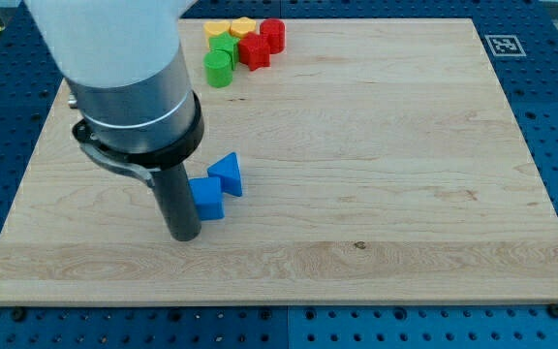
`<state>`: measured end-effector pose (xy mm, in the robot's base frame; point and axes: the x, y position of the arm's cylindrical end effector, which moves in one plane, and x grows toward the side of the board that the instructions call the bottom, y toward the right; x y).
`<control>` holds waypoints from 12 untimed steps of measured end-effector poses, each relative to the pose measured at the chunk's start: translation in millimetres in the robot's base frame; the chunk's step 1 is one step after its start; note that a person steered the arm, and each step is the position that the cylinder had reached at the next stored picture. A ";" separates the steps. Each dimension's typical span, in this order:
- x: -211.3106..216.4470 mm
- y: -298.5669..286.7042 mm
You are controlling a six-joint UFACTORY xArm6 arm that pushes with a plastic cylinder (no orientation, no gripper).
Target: Move blue cube along with blue triangle towards red star
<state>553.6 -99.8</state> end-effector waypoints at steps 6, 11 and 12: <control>-33.0 -9.1; -65.4 82.2; -74.6 108.5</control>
<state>479.0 8.7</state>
